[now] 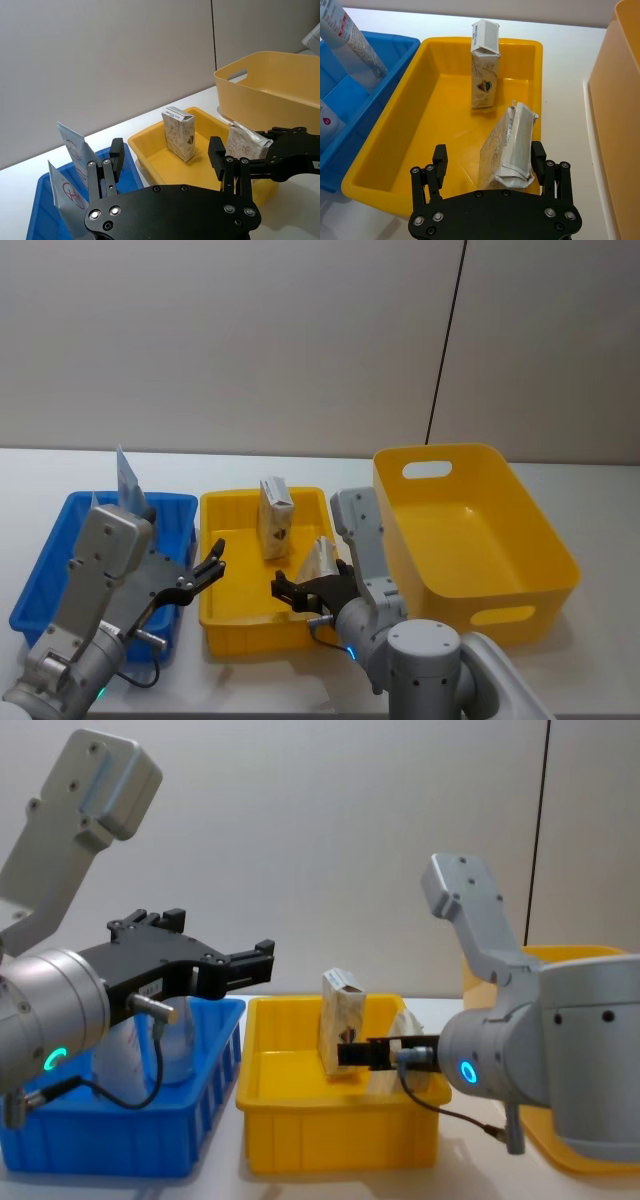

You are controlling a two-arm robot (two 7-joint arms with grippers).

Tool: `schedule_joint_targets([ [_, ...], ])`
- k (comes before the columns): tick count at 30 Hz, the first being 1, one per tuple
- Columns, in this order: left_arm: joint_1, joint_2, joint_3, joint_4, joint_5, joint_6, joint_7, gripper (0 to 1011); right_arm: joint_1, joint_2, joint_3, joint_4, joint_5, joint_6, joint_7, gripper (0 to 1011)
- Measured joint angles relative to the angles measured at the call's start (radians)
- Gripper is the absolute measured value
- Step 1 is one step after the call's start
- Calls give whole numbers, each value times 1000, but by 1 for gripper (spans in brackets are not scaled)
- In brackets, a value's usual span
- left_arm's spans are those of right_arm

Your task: Bimanual collaborative sorting of washing and personal care products

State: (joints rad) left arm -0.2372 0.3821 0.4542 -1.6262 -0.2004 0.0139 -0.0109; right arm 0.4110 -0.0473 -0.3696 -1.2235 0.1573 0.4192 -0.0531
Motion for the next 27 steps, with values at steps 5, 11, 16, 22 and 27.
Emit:
schedule_joint_targets([
  [5,0,0,0,0,0,0,0,1001,16,-7,3,30,1,-3,12,1003],
  [11,0,0,0,0,0,0,0,1001,31,-14,7,59,1,-7,21,1004],
  [16,0,0,0,0,0,0,0,1001,41,-19,10,77,1,-8,27,1003],
  [22,0,0,0,0,0,0,0,1001,50,-23,16,94,-2,-7,30,906],
  [27,0,0,0,0,0,0,0,1001,58,-26,20,106,-6,-3,31,734],
])
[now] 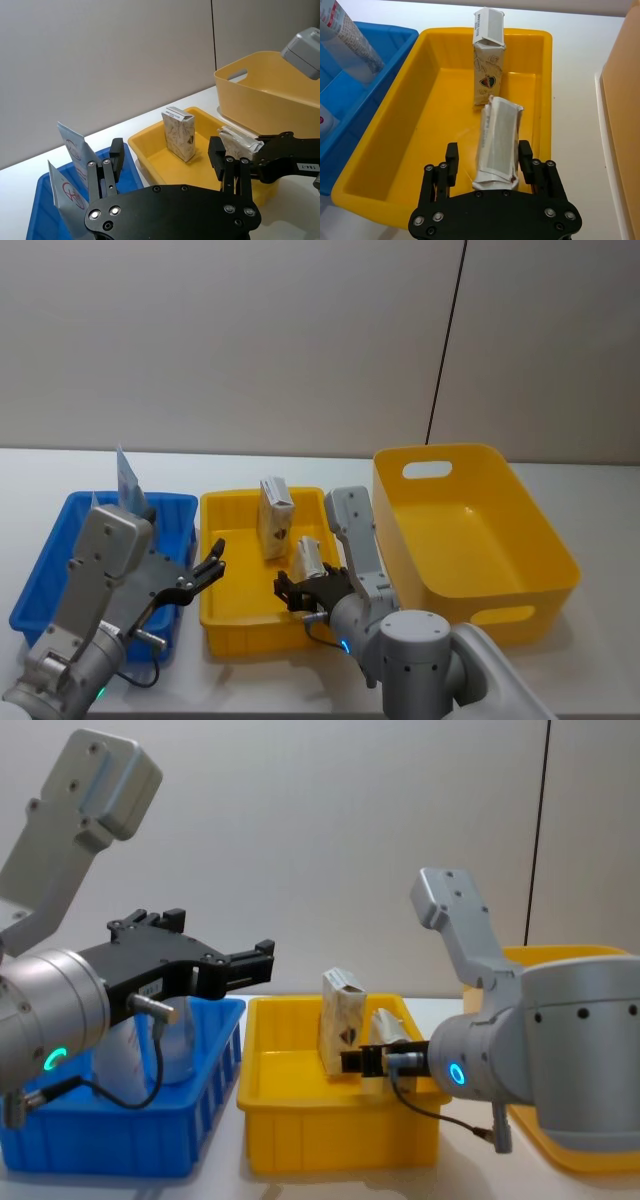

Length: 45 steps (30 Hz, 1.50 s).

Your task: Bimanual collaborative sorting of washing and personal care products

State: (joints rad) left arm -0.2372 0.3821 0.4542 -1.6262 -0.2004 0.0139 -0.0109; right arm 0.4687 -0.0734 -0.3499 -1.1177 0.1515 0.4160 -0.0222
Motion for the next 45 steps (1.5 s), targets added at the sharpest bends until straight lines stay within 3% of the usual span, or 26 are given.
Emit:
schedule_joint_targets([
  [5,0,0,0,0,0,0,0,1001,5,-3,3,7,-7,5,-1,552],
  [12,0,0,0,0,0,0,0,1001,6,-4,4,7,-16,5,-6,373],
  [21,0,0,0,0,0,0,0,1001,-6,-1,-3,-19,-38,-33,-7,370],
  [35,0,0,0,0,0,0,0,1001,-29,16,-20,-95,-81,-158,-5,370],
  [45,0,0,0,0,0,0,0,1001,-31,35,4,-171,-107,-207,-25,370],
])
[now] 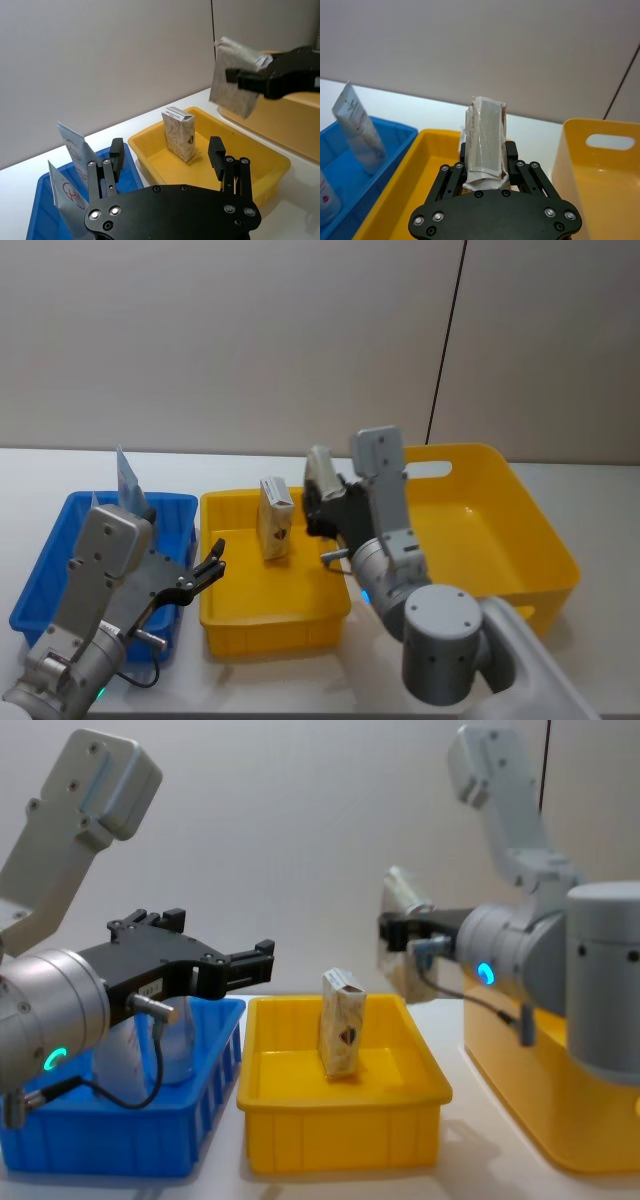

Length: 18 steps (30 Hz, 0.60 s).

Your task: Bimanual collaborative sorting of washing and personal care products

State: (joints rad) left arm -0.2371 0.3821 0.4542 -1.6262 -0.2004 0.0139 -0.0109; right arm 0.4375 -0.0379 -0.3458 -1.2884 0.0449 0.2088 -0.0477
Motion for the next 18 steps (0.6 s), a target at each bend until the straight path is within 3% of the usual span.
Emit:
schedule_joint_targets([
  [8,0,0,0,0,0,0,0,1001,0,16,37,-43,-16,19,-35,370],
  [18,0,0,0,0,0,0,0,1001,7,44,93,-73,-28,103,-63,370],
])
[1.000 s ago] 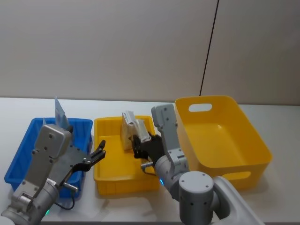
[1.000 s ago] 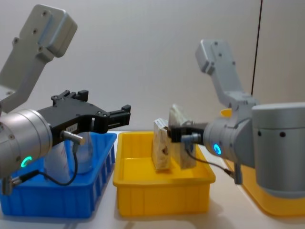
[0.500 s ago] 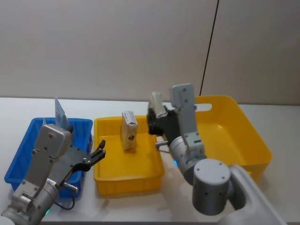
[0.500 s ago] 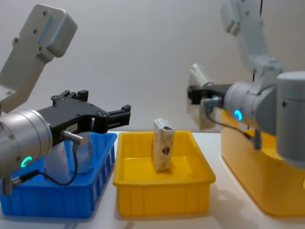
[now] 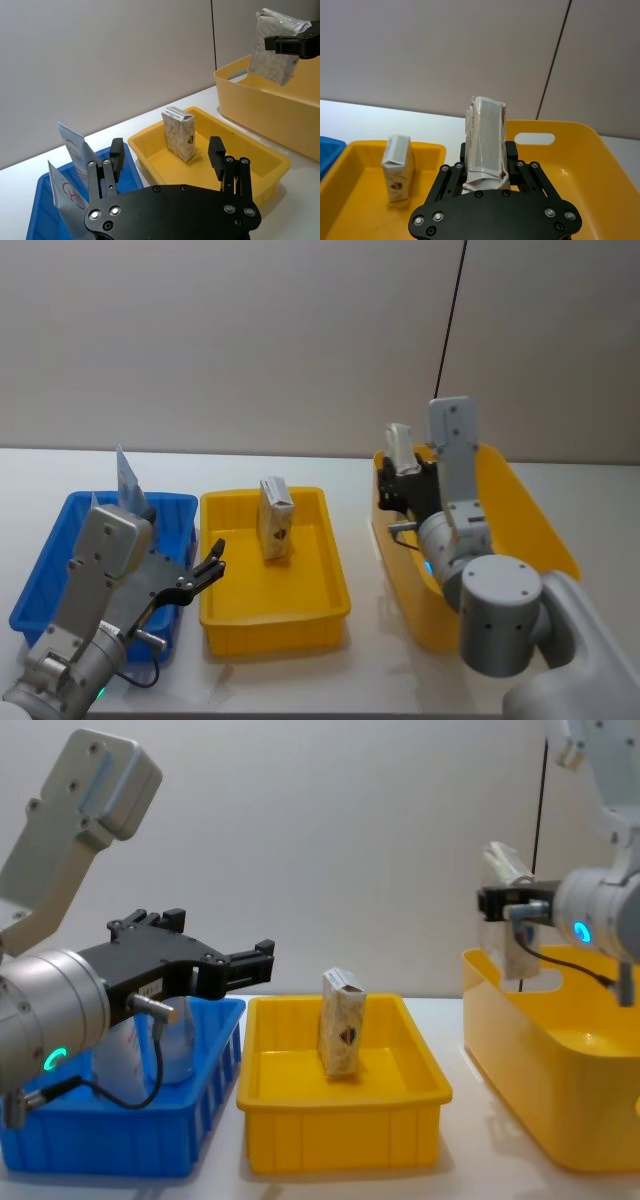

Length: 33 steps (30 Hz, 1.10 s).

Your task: Bimanual collaborative sorting of washing and personal care products

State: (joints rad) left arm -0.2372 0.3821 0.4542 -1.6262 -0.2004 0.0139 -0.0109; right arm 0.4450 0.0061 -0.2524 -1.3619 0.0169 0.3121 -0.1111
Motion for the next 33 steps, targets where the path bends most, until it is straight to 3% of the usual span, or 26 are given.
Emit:
schedule_joint_targets([
  [7,0,0,0,0,0,0,0,1001,9,15,28,18,-1,48,1,370],
  [21,0,0,0,0,0,0,0,1001,20,28,50,53,-3,94,21,391],
  [33,0,0,0,0,0,0,0,1001,7,35,51,29,-18,107,33,796],
])
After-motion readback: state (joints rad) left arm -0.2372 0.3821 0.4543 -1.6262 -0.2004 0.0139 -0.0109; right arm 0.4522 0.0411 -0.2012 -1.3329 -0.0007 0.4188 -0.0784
